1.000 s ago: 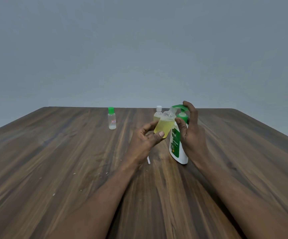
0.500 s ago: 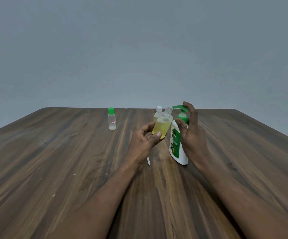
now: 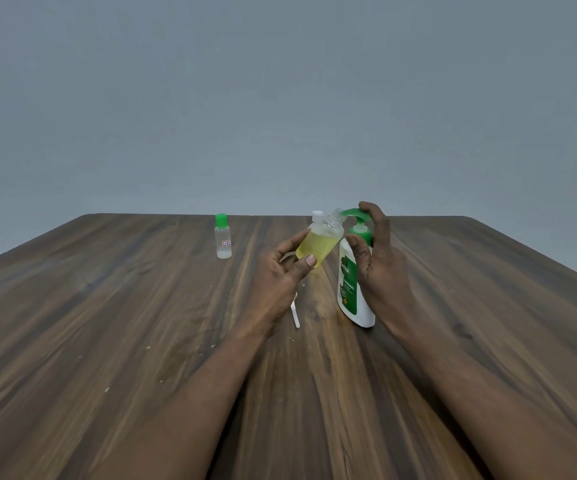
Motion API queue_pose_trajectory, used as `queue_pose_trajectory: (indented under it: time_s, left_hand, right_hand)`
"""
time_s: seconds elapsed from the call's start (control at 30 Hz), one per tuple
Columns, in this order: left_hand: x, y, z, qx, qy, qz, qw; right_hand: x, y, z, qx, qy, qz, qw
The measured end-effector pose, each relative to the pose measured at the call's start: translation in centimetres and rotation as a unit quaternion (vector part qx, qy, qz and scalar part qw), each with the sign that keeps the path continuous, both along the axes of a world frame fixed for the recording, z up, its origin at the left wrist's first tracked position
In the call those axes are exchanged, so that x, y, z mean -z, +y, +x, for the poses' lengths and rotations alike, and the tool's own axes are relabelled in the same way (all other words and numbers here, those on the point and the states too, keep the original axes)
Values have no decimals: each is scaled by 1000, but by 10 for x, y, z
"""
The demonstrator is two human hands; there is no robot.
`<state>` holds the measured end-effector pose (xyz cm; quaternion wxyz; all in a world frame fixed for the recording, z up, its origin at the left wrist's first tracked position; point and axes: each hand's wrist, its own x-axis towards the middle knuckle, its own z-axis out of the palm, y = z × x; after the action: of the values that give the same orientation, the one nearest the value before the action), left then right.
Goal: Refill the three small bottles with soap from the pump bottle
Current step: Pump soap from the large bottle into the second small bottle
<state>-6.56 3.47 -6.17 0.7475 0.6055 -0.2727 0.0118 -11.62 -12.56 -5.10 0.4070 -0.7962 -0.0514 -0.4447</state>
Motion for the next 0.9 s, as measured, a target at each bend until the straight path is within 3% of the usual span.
queue_pose_trajectory:
  time_s: [0.9]
  left_hand:
    - [2, -1, -2, -2, -29, 0, 1000]
  right_hand:
    - [3, -4, 3, 16, -7, 1, 1000]
